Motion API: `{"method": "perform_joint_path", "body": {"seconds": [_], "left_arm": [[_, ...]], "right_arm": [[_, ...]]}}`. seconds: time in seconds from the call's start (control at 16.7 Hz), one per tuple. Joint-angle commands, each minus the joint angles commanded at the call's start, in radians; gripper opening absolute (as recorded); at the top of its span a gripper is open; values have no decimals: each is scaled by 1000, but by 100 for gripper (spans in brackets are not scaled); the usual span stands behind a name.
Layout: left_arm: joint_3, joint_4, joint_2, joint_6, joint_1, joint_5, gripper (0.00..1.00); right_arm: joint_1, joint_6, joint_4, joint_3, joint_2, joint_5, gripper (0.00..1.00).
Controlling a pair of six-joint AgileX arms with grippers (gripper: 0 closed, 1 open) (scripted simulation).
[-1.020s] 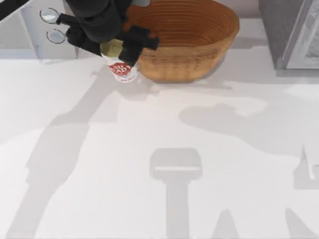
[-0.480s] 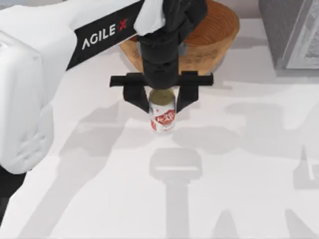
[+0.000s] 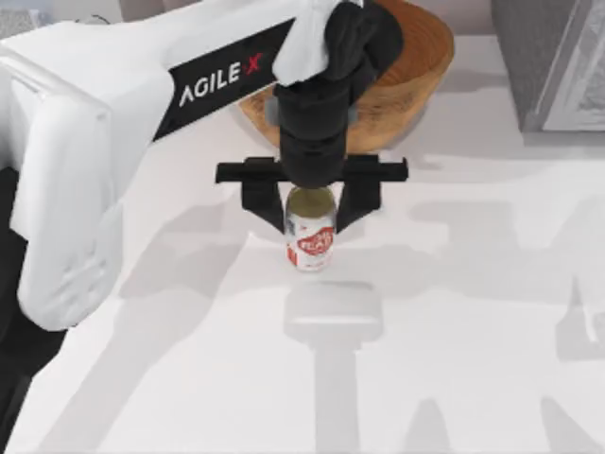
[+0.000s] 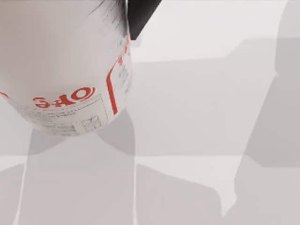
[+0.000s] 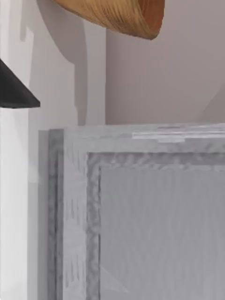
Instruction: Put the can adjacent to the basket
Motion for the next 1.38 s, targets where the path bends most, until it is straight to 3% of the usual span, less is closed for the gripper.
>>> {"method": "perform_joint_path", "body": {"seconds": [0.42,0.78,1.02,1.38], "left_arm": [[-44,-82,-12,2,79,-78,0],[-25,28,5,-2,-4,-3,0],[-25,31,4,-3,-7,0,0],[-25,31,4,-3,-7,0,45]], "right_arm": [[0,0,0,0,0,0,100],[0,0,0,0,0,0,100],[0,0,0,0,0,0,100],[0,0,0,0,0,0,100]]}}
